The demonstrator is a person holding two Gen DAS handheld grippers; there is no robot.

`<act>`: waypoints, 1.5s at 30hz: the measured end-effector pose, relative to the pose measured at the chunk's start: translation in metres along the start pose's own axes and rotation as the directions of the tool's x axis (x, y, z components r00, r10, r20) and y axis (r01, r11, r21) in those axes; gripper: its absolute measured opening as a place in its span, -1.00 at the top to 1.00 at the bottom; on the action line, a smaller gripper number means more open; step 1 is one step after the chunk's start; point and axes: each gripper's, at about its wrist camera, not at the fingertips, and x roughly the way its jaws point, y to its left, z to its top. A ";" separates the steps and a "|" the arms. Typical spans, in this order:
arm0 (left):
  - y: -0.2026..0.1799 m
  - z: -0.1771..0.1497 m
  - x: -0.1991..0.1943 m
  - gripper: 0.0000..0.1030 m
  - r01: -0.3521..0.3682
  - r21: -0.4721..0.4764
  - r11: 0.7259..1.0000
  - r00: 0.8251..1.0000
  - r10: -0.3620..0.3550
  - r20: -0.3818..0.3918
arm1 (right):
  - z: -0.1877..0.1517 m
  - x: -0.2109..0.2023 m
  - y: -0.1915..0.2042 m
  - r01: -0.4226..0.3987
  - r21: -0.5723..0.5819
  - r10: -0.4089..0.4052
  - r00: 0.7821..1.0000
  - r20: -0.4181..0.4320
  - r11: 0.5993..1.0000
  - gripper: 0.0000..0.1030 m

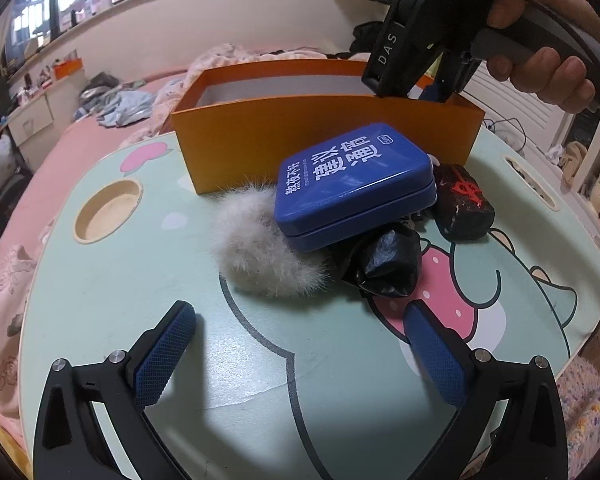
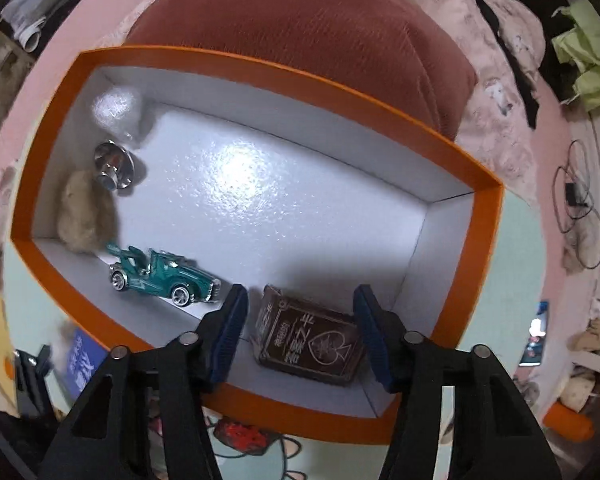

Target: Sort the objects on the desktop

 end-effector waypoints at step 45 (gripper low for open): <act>0.000 0.000 0.000 -1.00 0.008 0.012 1.000 1.000 -0.008 0.005 | -0.023 -0.006 -0.014 0.021 0.071 -0.020 1.000 -0.017 0.997 1.00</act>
